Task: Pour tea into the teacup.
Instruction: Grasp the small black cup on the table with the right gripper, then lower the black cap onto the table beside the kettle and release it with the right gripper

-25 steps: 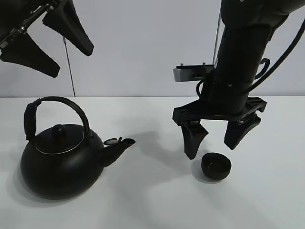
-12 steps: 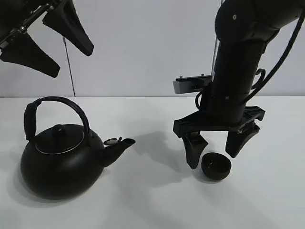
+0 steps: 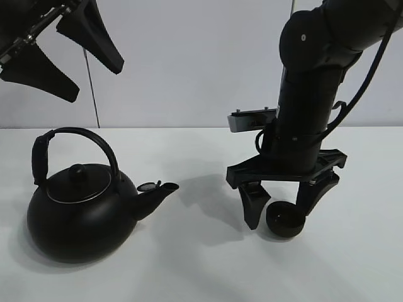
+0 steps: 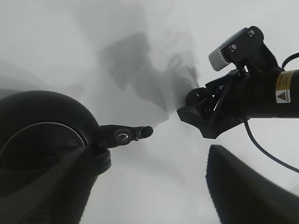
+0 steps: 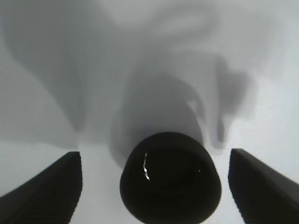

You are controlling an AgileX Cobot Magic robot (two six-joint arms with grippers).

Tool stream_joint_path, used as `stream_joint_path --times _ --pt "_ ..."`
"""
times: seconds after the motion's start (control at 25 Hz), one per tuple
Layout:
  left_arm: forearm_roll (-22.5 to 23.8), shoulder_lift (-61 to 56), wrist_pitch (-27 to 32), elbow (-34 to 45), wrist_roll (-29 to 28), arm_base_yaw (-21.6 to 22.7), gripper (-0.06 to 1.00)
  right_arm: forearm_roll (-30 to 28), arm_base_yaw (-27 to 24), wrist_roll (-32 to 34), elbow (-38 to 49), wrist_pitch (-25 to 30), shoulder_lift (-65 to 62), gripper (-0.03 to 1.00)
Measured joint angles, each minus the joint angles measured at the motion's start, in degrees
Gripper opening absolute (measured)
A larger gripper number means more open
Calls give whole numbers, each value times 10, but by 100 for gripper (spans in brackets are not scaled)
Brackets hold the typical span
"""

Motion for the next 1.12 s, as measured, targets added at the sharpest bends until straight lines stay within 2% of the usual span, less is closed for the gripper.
stream_joint_path --times 0.16,0.32,0.52,0.84,1.12 --pt "0 0 0 0 0 0 50 0 0 0 0 -1 1 55" --pt "0 0 0 0 0 0 50 0 0 0 0 -1 5 40" --pt "0 0 0 0 0 0 50 3 0 3 0 2 5 40" --pt "0 0 0 0 0 0 50 12 0 3 -45 51 -3 40" --pt "0 0 0 0 0 0 50 44 12 4 -81 66 -21 40"
